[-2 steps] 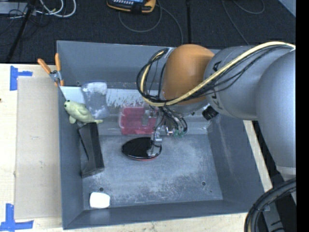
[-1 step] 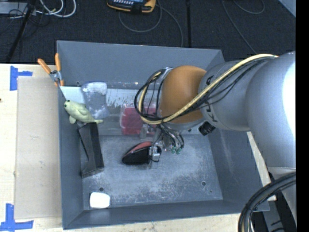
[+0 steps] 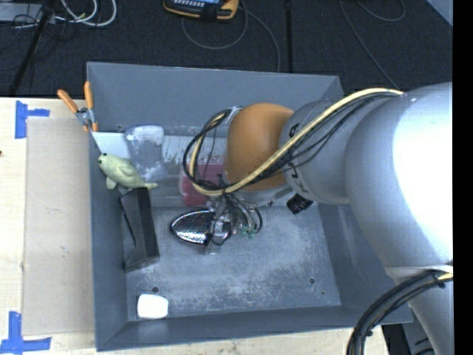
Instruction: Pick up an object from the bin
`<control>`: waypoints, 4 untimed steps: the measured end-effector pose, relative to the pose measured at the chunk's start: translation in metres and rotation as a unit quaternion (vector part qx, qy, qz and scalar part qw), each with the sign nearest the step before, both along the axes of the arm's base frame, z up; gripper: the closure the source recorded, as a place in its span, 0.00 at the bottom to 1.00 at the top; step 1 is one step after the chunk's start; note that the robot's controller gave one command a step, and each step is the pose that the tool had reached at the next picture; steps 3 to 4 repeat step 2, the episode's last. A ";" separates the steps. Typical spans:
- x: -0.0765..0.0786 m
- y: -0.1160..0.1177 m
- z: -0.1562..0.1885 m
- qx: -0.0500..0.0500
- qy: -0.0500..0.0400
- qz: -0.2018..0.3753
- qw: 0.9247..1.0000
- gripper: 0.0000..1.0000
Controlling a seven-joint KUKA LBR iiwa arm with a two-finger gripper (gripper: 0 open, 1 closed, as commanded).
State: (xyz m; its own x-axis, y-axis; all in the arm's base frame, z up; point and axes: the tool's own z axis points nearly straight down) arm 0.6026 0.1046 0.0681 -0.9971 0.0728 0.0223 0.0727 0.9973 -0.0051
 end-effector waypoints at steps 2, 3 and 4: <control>-0.019 -0.009 0.153 0.000 -0.001 0.025 1.000 1.00; -0.019 -0.009 0.153 0.000 -0.001 0.025 1.000 1.00; -0.019 -0.009 0.153 0.000 -0.001 0.025 1.000 1.00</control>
Offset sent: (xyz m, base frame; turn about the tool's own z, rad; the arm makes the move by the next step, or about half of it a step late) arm -0.0195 -0.0095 0.1527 -0.0509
